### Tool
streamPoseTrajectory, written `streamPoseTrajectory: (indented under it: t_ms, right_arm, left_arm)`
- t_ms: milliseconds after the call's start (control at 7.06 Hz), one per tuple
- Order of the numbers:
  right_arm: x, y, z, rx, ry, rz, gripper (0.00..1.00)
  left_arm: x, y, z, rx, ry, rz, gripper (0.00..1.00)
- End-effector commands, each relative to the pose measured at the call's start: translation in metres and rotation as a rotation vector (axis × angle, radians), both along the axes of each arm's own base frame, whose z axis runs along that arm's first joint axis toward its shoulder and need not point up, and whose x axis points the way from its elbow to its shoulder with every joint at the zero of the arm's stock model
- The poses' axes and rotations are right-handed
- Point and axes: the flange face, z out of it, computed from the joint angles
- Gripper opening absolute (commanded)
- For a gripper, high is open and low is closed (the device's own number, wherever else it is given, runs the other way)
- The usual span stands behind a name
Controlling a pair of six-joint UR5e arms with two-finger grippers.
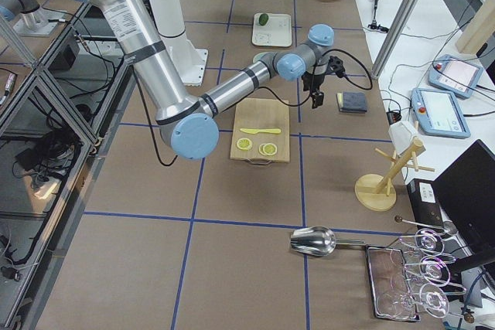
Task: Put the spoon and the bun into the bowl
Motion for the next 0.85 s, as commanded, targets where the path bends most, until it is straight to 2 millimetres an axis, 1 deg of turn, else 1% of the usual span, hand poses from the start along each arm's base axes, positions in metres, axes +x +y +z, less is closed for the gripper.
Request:
streamPoseTrajectory:
  t_ms: [0, 142, 283, 425, 567, 709]
  right_arm:
    - [0.138, 0.016, 0.101, 0.05, 0.068, -0.012, 1.0]
    - [0.202, 0.038, 0.146, 0.03, 0.09, 0.019, 1.0]
    - [0.235, 0.068, 0.187, -0.04, 0.103, 0.063, 1.0]
    - [0.259, 0.094, 0.215, -0.098, 0.091, 0.104, 1.0]
    - [0.272, 0.121, 0.243, -0.147, 0.094, 0.121, 1.0]
    - [0.272, 0.133, 0.251, -0.16, 0.098, 0.121, 1.0]
  left_arm:
    - [0.001, 0.004, 0.003, -0.007, 0.002, 0.001, 1.0]
    - [0.0, 0.004, 0.003, -0.008, 0.003, 0.001, 1.0]
    - [0.0, 0.004, 0.002, -0.006, 0.005, 0.0, 1.0]
    - [0.0, 0.004, 0.001, -0.005, 0.005, 0.0, 1.0]
    - [0.0, 0.004, 0.002, -0.007, 0.005, 0.0, 1.0]
    - [0.001, 0.01, 0.007, -0.014, 0.005, 0.002, 1.0]
